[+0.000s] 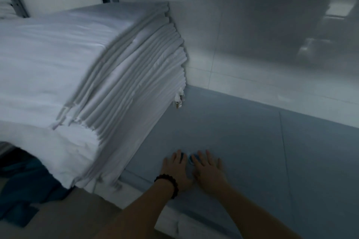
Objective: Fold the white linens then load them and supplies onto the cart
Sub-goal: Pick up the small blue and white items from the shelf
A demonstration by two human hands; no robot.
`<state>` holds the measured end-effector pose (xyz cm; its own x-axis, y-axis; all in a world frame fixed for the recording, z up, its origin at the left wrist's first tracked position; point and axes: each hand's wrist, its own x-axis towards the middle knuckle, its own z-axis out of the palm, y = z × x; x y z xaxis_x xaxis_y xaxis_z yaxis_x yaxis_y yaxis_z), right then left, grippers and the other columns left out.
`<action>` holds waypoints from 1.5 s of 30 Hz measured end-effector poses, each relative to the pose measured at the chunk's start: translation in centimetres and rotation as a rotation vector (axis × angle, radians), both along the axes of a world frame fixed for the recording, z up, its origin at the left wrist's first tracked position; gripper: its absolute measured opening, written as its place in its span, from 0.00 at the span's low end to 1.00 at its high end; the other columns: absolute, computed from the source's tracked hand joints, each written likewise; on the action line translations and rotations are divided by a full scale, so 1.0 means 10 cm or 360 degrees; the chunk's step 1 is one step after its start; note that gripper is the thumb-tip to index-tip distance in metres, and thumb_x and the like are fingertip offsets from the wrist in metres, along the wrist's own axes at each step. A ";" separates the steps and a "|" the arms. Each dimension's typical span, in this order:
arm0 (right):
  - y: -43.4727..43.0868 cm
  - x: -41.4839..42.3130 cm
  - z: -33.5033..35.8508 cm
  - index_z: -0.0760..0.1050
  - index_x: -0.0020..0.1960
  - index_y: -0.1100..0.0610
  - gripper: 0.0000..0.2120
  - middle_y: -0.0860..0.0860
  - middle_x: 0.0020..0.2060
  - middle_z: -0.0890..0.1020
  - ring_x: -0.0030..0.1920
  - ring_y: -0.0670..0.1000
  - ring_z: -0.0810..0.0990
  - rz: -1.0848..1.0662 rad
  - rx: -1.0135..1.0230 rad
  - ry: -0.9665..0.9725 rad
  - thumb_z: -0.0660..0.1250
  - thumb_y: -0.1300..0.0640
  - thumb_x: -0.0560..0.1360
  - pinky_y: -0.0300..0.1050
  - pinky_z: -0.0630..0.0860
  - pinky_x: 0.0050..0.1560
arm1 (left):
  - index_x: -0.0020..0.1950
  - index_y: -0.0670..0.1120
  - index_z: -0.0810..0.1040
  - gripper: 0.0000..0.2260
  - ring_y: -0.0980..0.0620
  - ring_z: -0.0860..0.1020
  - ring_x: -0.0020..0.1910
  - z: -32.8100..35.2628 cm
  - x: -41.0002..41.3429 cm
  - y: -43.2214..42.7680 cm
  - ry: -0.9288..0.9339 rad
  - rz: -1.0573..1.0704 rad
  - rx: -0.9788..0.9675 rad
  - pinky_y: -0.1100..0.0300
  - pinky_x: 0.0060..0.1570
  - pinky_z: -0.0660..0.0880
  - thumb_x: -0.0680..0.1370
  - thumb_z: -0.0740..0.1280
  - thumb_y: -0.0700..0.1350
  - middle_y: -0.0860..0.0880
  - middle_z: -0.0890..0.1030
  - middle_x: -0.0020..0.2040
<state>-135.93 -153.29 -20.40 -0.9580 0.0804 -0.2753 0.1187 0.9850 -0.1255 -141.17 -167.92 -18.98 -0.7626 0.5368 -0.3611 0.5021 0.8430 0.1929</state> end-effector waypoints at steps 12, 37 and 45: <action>-0.29 0.69 0.18 0.48 0.78 0.49 0.28 0.48 0.78 0.44 0.77 0.52 0.39 -0.0147 -0.0222 0.0040 0.55 0.53 0.81 0.59 0.42 0.74 | 0.78 0.49 0.52 0.33 0.48 0.55 0.75 0.06 0.66 -0.38 0.0022 0.0119 0.0283 0.48 0.72 0.55 0.77 0.61 0.57 0.48 0.52 0.78; -0.43 0.38 0.48 0.69 0.70 0.49 0.26 0.48 0.64 0.72 0.66 0.51 0.66 -0.0283 -0.0331 0.0383 0.67 0.45 0.74 0.44 0.60 0.62 | 0.65 0.52 0.71 0.17 0.51 0.68 0.63 0.30 0.45 -0.43 0.0241 0.0440 0.0341 0.57 0.55 0.59 0.77 0.63 0.54 0.53 0.73 0.63; -0.74 0.45 0.89 0.71 0.70 0.53 0.27 0.51 0.62 0.75 0.65 0.55 0.69 -0.0013 -0.0598 0.0616 0.71 0.52 0.73 0.48 0.62 0.63 | 0.74 0.55 0.62 0.25 0.56 0.68 0.67 0.73 0.76 -0.85 0.0444 0.0724 0.0482 0.58 0.63 0.57 0.79 0.61 0.59 0.56 0.70 0.70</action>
<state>-131.42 -160.66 -11.53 -0.9949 0.0520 0.0863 0.0013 0.8629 -0.5054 -133.53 -176.40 -11.70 -0.9832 0.1826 0.0027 0.1706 0.9130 0.3707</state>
